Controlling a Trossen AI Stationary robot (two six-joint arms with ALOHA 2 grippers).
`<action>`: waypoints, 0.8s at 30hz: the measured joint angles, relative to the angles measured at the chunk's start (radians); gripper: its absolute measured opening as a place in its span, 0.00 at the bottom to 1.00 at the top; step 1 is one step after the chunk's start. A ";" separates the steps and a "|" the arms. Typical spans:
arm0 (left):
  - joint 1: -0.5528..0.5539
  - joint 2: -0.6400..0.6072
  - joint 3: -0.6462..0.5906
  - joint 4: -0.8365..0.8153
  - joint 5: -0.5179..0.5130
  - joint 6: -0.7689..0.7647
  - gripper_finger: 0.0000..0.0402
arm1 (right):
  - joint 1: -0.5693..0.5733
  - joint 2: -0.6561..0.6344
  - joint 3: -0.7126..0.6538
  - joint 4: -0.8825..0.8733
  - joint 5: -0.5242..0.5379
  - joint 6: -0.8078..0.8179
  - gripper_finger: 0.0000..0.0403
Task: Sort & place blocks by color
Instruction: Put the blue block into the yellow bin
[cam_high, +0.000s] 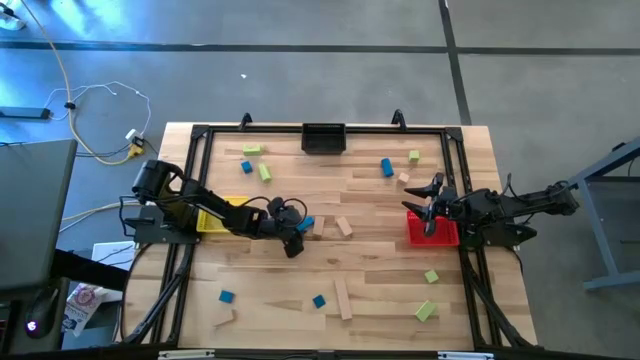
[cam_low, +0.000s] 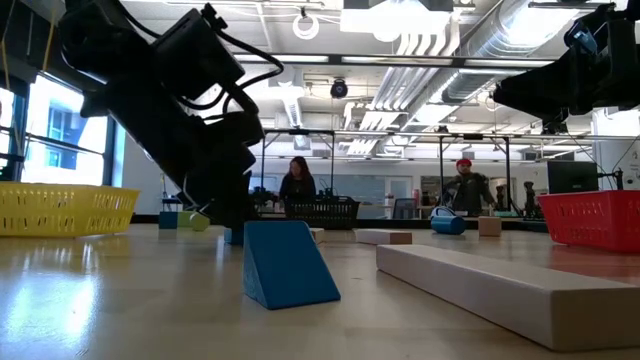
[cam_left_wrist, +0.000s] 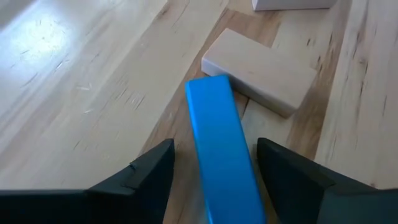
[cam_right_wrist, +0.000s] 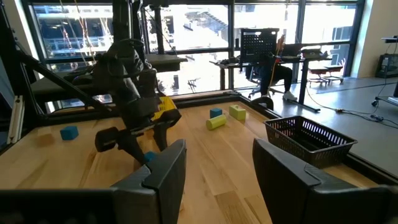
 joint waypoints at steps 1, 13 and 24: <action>0.000 -0.003 0.000 -0.002 0.001 0.000 0.47 | 0.000 0.000 0.000 0.000 0.000 0.000 0.43; 0.001 -0.020 0.000 -0.024 0.012 0.076 0.18 | 0.000 0.000 0.000 0.000 0.000 0.000 0.43; -0.007 -0.217 -0.003 -0.324 -0.090 0.099 0.18 | 0.000 0.000 0.000 0.000 0.000 0.000 0.43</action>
